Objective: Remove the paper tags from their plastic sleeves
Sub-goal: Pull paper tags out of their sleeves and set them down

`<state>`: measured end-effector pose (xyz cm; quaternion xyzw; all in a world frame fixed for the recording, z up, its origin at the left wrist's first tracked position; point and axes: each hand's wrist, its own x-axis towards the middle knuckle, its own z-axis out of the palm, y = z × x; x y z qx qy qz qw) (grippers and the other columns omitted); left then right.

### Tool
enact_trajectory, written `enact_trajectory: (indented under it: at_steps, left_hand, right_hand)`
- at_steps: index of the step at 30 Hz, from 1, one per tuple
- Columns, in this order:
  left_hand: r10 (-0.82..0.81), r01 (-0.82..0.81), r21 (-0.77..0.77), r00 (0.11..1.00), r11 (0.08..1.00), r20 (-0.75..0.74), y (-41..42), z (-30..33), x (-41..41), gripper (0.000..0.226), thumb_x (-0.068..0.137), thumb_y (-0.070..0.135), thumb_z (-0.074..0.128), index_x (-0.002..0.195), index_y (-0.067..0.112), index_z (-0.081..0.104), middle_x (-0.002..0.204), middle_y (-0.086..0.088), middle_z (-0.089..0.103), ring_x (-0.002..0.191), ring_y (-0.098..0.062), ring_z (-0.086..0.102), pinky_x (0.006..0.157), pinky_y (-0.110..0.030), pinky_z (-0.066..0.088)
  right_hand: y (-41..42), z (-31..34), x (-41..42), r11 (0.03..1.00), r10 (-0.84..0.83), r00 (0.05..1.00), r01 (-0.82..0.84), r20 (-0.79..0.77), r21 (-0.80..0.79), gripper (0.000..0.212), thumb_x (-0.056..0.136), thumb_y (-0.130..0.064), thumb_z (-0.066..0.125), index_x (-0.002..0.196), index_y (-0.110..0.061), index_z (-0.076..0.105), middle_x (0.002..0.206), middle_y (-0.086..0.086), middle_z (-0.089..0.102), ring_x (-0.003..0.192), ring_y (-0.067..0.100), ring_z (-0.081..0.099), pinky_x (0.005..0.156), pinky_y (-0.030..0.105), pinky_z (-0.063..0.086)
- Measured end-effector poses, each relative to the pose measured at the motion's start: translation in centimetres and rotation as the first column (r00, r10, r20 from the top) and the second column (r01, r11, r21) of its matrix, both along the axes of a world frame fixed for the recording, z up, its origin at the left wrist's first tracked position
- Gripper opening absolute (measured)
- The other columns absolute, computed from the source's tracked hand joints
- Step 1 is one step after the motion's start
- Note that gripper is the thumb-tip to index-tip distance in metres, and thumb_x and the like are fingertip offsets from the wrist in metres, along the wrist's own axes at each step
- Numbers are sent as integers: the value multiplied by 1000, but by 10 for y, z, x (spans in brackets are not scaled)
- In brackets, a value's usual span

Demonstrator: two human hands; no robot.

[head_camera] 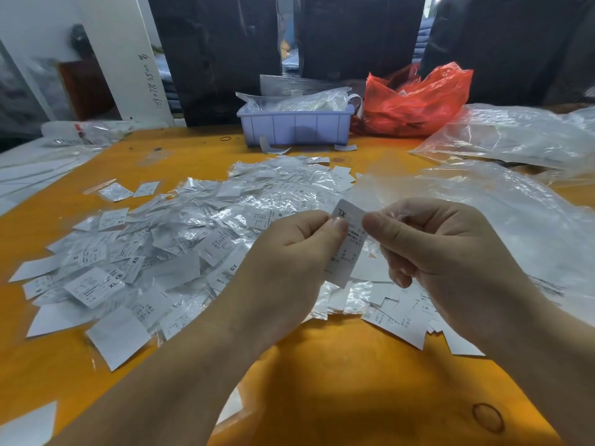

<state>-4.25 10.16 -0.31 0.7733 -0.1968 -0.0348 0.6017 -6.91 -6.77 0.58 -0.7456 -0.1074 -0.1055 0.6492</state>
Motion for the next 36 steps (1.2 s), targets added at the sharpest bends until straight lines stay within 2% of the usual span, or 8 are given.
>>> enact_trajectory:
  at_steps: [6, 11, 15, 19, 25, 28, 32, 36]
  left_hand:
    - [-36, 33, -77, 998, 997, -49, -2, 2, -2, 30, 100, 33, 49, 85, 21, 72, 51, 20, 51, 46, 4, 47, 43, -7, 35]
    - [-4, 3, -47, 1000, 999, -20, -2, 1, -1, 32, 101, 37, 48, 86, 19, 70, 53, 15, 49, 45, 1, 42, 44, -10, 33]
    - [-39, 38, -78, 999, 996, -18, -3, 1, -3, 27, 100, 36, 51, 85, 21, 68, 52, 14, 51, 45, 1, 43, 43, -10, 33]
    - [-23, 13, -143, 997, 990, -67, -3, 5, -4, 24, 97, 37, 53, 79, 32, 68, 54, 14, 58, 44, 1, 50, 41, -12, 37]
    - [41, -52, -162, 997, 985, -72, -4, 7, -7, 23, 99, 28, 52, 81, 23, 66, 58, 12, 60, 48, 2, 52, 42, -13, 40]
    - [92, -100, -193, 995, 976, -48, -4, 7, -6, 20, 99, 27, 54, 86, 17, 65, 59, 8, 62, 49, -5, 54, 42, -18, 42]
    - [140, -140, -197, 990, 970, -17, -5, 5, -6, 18, 97, 27, 56, 84, 18, 65, 63, 7, 66, 53, -7, 61, 45, -19, 47]
    - [117, -127, -199, 991, 972, -58, -7, 5, -6, 18, 96, 26, 57, 85, 15, 66, 70, 7, 69, 58, -5, 64, 48, -18, 49]
  right_hand:
    - [0, 1, -1, 1000, -24, 1000, 24, -15, 12, 34, 67, -43, 68, 71, -9, 70, 46, -3, 46, 43, 10, 39, 43, 24, 40]
    - [1, -1, -1, 1000, 26, 999, -26, -25, -7, 28, 69, -41, 69, 67, -13, 70, 47, 0, 44, 45, 14, 36, 43, 27, 35]
    - [-1, -3, 2, 999, 42, 999, -41, -22, 7, 39, 70, -38, 71, 73, 1, 66, 49, 3, 40, 47, 16, 34, 43, 28, 32]
    - [-2, -3, 2, 997, 75, 996, -75, -50, 8, 25, 68, -37, 71, 65, -12, 69, 48, 2, 42, 48, 17, 34, 44, 30, 32]
    - [-2, -3, 3, 969, 247, 955, -245, -167, 29, 24, 68, -41, 81, 67, -19, 70, 52, -1, 49, 48, 12, 43, 47, 23, 40]
    - [2, -5, 1, 936, 342, 904, -352, -256, 6, 24, 68, -44, 75, 72, -21, 73, 56, 0, 54, 51, 13, 47, 50, 25, 43]
    - [6, -7, 0, 946, 312, 917, -324, -247, -9, 11, 75, -30, 72, 70, -21, 73, 55, 0, 54, 49, 12, 47, 50, 28, 43]
    - [4, -4, 1, 963, 266, 938, -266, -223, 29, 10, 77, -19, 75, 68, -15, 73, 52, 1, 50, 46, 10, 43, 47, 24, 40]
